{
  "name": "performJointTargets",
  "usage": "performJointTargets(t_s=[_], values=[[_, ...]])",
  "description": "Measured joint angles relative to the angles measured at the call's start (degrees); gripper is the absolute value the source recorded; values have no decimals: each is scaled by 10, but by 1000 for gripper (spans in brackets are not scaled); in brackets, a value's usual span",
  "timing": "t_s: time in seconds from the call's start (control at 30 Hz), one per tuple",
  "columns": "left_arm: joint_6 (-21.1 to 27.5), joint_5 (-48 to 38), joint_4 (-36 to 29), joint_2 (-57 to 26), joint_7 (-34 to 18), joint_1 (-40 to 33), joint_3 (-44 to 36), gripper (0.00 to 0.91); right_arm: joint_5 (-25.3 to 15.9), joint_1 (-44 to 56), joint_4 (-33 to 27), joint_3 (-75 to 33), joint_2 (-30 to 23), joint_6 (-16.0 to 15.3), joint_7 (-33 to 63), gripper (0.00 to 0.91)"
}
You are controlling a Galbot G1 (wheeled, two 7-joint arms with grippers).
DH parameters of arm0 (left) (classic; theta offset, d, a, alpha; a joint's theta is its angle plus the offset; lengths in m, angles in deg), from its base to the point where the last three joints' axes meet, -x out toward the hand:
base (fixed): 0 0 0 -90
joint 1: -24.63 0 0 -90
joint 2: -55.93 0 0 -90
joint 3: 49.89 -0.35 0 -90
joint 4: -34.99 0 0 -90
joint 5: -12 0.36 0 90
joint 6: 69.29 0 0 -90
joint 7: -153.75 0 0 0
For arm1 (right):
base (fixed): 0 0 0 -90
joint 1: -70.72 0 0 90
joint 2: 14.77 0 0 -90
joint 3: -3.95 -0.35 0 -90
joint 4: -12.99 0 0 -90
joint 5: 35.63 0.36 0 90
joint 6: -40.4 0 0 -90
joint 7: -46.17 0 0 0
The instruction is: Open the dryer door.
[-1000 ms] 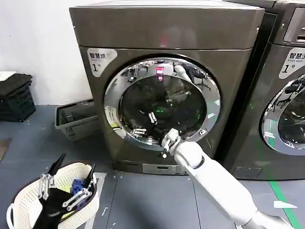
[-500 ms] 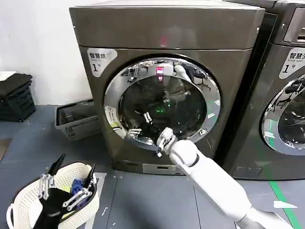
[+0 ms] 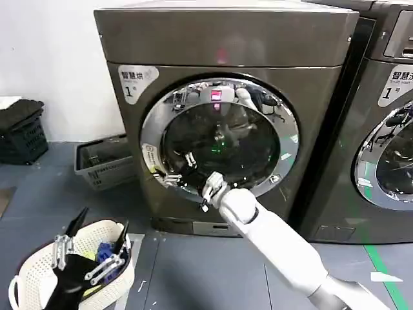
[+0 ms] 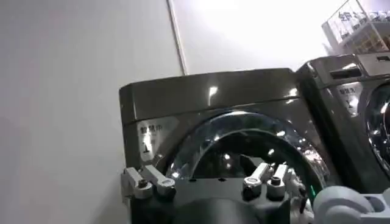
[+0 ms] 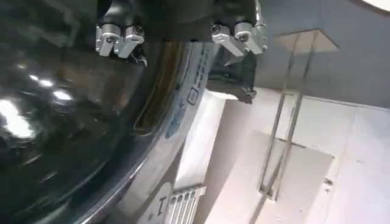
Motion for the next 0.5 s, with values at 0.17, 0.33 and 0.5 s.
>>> performJointTargets(t_s=[0.17, 0.33, 0.5], values=[[0, 0, 0, 0, 0, 0, 0, 907, -1, -5, -9, 4, -10, 0, 0, 907], [0, 0, 0, -1, 0, 0, 0, 907, -2, -11, -20, 6, -17, 0, 0, 907], [0, 0, 2, -1, 0, 1, -1, 907, -5, -16, -32, 7, -26, 1, -1, 907]])
